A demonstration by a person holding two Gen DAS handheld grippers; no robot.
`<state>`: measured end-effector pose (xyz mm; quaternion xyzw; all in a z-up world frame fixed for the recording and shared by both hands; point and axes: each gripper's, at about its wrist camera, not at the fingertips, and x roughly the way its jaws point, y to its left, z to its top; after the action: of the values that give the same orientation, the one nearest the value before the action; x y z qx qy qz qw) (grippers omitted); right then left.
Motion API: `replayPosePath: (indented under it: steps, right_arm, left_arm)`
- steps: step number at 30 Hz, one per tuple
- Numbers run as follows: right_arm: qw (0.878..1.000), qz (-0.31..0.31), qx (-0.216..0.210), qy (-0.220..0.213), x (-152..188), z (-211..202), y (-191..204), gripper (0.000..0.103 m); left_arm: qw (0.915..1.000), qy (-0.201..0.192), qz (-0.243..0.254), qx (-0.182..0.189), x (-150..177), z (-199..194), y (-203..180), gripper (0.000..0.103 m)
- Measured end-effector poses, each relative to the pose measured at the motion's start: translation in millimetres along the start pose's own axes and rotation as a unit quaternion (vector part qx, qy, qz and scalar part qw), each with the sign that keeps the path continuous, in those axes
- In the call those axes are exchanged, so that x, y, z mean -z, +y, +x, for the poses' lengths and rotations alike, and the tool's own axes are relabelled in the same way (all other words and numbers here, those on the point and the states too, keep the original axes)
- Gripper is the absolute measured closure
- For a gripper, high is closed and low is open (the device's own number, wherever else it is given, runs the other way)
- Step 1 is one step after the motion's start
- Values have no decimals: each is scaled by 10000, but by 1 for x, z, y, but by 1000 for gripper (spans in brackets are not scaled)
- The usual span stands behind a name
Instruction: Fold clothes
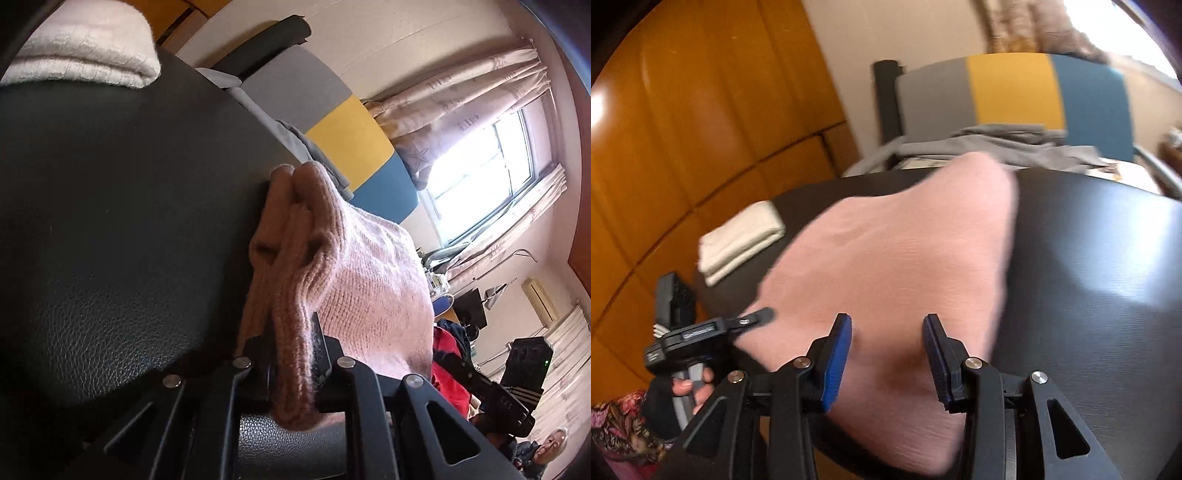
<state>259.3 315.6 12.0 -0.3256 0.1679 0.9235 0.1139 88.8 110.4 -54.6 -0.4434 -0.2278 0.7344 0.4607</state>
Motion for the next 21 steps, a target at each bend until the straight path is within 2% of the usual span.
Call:
replayPosePath:
  steps: [4, 6, 8, 10, 12, 13, 15, 17, 21]
  right_arm:
    - [9991, -17, -121, 408, 11, -15, -8, 62]
    - [9978, 76, -230, 622, 20, -18, -11, 54]
    - [9954, 403, -409, 771, 31, -17, -18, 50]
    - [9907, 801, -615, 909, 41, -13, -25, 49]
    - [9869, 1045, -646, 1047, 48, -1, -28, 48]
    - [9874, 1041, -617, 1018, 50, 2, -29, 49]
    - [9905, 864, -561, 913, 49, 2, -27, 78]
    - [9934, 484, -425, 945, 43, -4, -21, 84]
    - [9944, -466, 265, 908, 33, -29, -5, 85]
  left_arm:
    - [10000, -39, 26, 16, 3, 0, 1, 89]
    - [10000, -43, -19, 69, 5, -4, 3, 88]
    - [9997, -76, -66, 223, 1, -3, 1, 85]
    - [9998, -68, 81, 151, -5, 1, -3, 84]
    - [9997, -50, 227, 69, -10, 5, -7, 84]
    - [9996, 12, 284, -24, -12, 10, -7, 84]
    - [9994, 80, 336, -97, -14, 15, -6, 83]
    - [9988, 166, 413, -182, -10, 12, -10, 83]
    - [9974, 406, 529, -259, 6, 8, -21, 83]
